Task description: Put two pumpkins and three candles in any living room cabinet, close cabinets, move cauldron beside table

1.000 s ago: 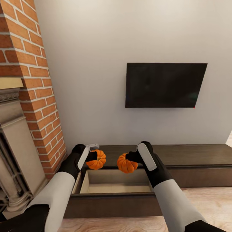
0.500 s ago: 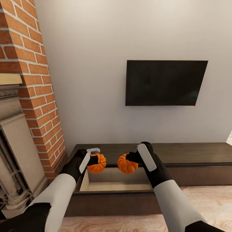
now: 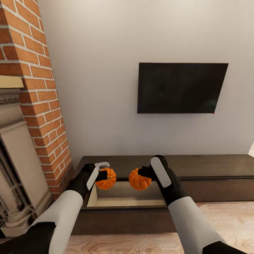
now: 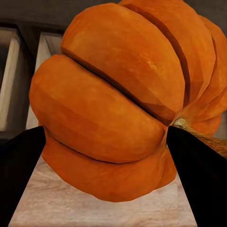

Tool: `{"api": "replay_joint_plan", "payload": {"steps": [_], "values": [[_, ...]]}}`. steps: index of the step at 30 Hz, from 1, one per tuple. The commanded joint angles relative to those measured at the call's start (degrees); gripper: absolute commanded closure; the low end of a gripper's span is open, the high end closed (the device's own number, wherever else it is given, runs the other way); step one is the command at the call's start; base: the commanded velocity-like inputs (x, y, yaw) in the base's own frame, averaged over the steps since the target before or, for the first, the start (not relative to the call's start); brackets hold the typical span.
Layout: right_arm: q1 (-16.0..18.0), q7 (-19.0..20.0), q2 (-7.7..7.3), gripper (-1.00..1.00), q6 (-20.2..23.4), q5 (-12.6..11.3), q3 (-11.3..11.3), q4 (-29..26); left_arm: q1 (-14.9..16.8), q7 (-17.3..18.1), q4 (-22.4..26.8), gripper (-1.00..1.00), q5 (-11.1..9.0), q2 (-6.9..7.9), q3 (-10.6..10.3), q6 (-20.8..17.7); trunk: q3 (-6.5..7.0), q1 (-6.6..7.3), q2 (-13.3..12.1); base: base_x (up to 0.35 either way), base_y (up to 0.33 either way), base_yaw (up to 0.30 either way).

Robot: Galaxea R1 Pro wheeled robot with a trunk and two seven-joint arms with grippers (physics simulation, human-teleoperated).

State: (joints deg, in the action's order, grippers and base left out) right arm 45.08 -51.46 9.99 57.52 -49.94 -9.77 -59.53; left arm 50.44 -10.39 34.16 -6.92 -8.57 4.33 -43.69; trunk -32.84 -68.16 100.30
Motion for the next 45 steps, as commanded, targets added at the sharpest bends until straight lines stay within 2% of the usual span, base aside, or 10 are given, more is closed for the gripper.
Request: {"api": "replay_joint_plan", "payload": {"steps": [1,22,34,45], "values": [[0.0,0.1,0.00,1.00,-0.1,-0.1,0.0,0.0,0.0,-0.1,0.0,1.00,0.1,0.01,0.0,0.0,-0.18,-0.22,0.4,0.000,0.000,0.000],[0.0,0.1,0.00,1.00,-0.2,-0.2,0.2,0.2,0.0,-0.2,-0.1,1.00,0.0,-0.05,-0.1,0.2,-3.95,-4.84,8.8,0.000,0.000,0.000],[0.0,0.1,0.00,1.00,-2.2,-0.2,0.4,3.4,0.0,-0.2,-0.1,1.00,0.0,-0.05,0.0,0.2,-3.95,-4.84,8.8,0.011,0.000,0.000],[0.0,0.1,0.00,1.00,-2.3,-0.1,0.4,3.7,0.0,-0.2,-0.1,1.00,0.0,-0.05,0.0,0.2,-3.95,-4.84,8.8,0.125,0.000,0.000]]}}
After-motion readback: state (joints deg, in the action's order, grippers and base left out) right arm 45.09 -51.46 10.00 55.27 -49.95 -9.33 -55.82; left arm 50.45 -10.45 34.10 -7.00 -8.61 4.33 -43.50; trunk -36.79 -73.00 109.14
